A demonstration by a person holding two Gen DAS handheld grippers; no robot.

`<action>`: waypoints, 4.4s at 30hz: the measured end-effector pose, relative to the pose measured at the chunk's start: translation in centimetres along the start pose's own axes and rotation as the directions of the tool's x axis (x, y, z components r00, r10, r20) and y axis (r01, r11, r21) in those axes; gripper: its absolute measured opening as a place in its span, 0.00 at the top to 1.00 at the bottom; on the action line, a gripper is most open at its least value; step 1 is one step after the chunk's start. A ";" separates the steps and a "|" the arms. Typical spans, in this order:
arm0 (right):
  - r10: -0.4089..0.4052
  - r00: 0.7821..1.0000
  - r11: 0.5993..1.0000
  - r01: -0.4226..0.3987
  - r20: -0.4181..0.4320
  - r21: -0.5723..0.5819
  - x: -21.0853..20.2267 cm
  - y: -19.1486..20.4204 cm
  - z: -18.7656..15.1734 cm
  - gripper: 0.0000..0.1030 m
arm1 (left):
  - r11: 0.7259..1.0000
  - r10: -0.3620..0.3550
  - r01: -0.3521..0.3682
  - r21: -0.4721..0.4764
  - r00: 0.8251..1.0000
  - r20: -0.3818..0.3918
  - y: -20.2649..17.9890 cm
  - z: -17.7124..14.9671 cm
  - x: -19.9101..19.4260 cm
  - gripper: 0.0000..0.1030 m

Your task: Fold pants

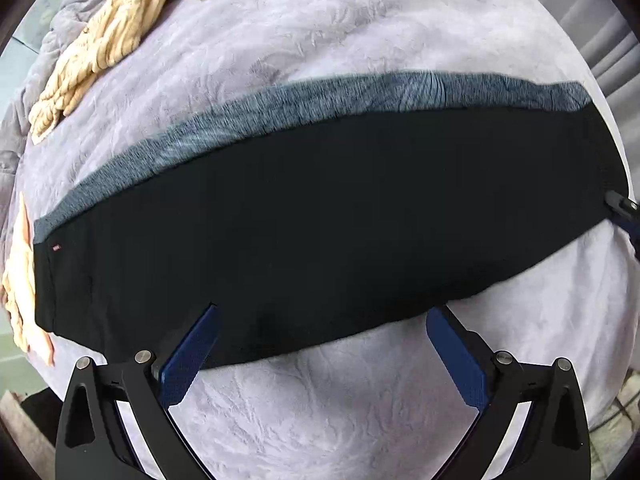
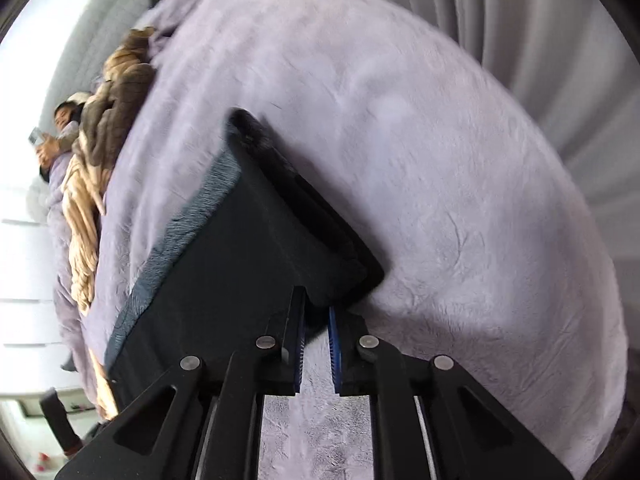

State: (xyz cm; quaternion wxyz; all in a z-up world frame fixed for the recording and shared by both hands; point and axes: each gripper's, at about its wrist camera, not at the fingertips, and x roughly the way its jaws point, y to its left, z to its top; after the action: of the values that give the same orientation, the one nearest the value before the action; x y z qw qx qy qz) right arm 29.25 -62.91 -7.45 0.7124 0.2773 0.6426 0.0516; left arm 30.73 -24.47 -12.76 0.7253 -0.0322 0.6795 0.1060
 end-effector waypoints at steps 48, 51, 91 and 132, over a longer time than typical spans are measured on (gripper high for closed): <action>0.243 0.970 0.969 -0.244 0.021 0.041 6.4 0.5 -1.3 0.59 | 1.000 0.005 -0.002 -0.025 0.995 0.095 1.0 6.7 5.8 0.00; 0.240 0.971 0.970 -0.240 0.016 0.038 6.4 0.5 -1.2 0.59 | 1.000 -0.003 0.006 -0.031 0.995 0.099 0.9 6.7 5.9 0.00; 0.106 0.982 0.957 -0.057 0.159 -0.284 -0.2 9.3 -4.2 0.84 | 0.999 -0.026 0.035 -0.032 0.969 0.245 -0.4 3.6 2.1 0.00; 0.156 0.977 0.969 -0.180 -0.147 -0.170 8.1 25.2 -23.4 0.54 | 0.905 -0.424 0.425 0.014 0.897 0.127 22.4 -7.0 -1.2 0.31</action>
State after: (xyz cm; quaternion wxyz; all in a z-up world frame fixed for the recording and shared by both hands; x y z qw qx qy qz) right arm 15.67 -30.52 -3.49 0.6835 0.2603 0.6553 0.1890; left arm 19.37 -4.13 -9.95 0.7723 -0.1779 0.6080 -0.0480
